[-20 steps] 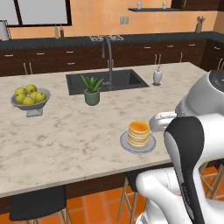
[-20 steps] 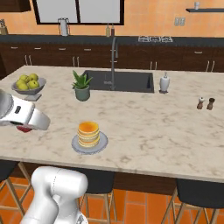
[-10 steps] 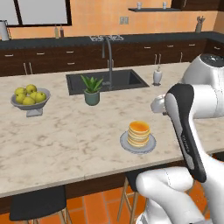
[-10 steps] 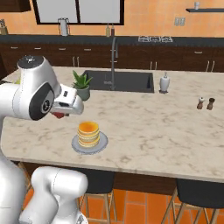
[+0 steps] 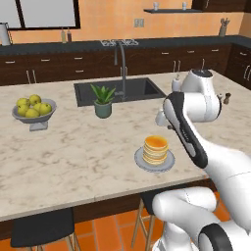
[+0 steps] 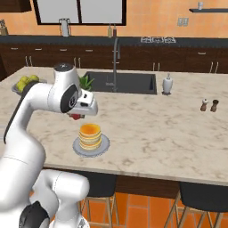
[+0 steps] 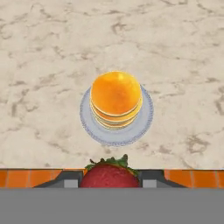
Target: Take the strawberry from the fridge and place it on top of the pancake, located on the dining counter.
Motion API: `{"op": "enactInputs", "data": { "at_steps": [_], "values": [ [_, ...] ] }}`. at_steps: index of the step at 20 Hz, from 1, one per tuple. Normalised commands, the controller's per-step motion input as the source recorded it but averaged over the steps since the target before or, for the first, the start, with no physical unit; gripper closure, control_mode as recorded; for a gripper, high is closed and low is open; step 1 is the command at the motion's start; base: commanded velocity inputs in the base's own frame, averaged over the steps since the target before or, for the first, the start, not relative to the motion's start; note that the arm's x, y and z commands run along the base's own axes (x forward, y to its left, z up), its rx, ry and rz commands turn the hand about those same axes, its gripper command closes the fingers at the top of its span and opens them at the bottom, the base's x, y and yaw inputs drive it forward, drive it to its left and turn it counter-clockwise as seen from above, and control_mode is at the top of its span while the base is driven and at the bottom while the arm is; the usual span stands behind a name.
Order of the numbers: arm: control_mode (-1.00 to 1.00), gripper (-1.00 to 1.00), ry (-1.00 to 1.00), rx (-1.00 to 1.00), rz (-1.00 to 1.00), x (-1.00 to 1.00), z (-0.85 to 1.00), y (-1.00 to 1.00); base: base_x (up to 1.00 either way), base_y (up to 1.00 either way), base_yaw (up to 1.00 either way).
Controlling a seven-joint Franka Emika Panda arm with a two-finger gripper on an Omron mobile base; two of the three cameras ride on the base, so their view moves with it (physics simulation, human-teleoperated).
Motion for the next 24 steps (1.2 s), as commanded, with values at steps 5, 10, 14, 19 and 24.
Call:
{"op": "enactInputs", "data": {
  "at_steps": [5, 10, 14, 19, 24],
  "values": [
    [-1.0, 1.0, 0.04, -0.14, 0.0, 1.0, -0.64, 0.0, 0.0, 0.0, 0.0],
    [-1.0, 1.0, -0.04, -0.01, -0.01, 0.86, -0.45, 0.0, 0.0, 0.0, 0.0],
    [-1.0, 1.0, 0.15, 0.14, 0.0, 0.4, -0.19, 0.0, 0.0, 0.0, 0.0],
    [-1.0, 1.0, 0.07, 0.07, -0.01, -0.1, -0.19, 0.07, 0.0, 0.0, 0.0],
    [-1.0, 1.0, 0.0, 0.0, -0.05, -0.23, -0.25, 0.03, 0.0, 0.0, 0.0]
  ]
}}
